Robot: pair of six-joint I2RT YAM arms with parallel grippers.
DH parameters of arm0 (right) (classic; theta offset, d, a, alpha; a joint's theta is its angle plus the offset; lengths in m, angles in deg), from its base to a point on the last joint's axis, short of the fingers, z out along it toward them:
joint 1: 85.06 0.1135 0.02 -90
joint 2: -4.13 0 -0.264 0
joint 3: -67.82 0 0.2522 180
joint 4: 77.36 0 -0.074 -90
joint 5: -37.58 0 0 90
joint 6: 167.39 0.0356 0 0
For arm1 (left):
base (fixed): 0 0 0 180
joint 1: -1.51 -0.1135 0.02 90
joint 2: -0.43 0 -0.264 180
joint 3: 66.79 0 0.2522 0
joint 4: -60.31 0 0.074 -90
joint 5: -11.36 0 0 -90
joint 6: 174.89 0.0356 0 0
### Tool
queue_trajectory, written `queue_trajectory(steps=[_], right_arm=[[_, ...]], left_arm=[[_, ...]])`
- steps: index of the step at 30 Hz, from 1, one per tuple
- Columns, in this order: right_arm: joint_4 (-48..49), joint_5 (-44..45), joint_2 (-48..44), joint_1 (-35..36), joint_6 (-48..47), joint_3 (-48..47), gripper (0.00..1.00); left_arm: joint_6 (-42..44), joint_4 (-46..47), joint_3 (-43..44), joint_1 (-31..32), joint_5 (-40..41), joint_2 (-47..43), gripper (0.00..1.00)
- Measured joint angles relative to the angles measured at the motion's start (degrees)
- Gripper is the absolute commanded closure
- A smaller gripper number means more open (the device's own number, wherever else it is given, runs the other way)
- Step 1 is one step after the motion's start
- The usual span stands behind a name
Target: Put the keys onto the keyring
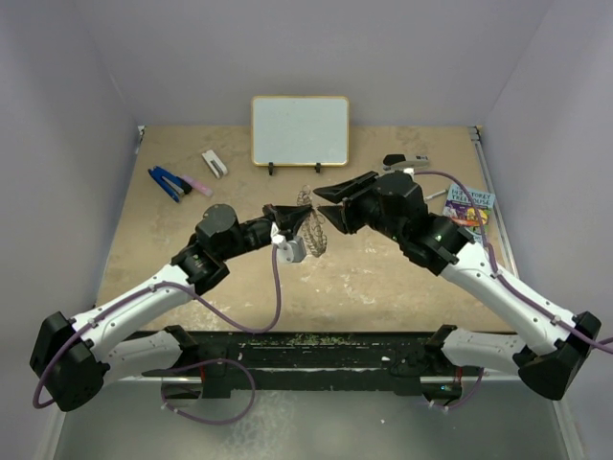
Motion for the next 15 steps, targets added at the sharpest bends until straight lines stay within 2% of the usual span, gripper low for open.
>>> queue_trajectory(steps=[8,12,15], right_arm=[[-0.57,1.70,-3.45,0.00,-3.34,0.66,0.35],[-1.97,5.77,-7.19,-0.02,-13.00,2.38,0.35],[-0.81,9.66,-12.41,0.00,-24.26,5.70,0.43]], left_arm=[[-3.32,-2.60,2.21,-1.33,0.00,0.35,0.97],[-7.32,-6.08,5.97,-3.41,-1.60,0.96,0.97],[-10.16,-10.97,9.73,-3.98,-4.15,0.98,0.97]])
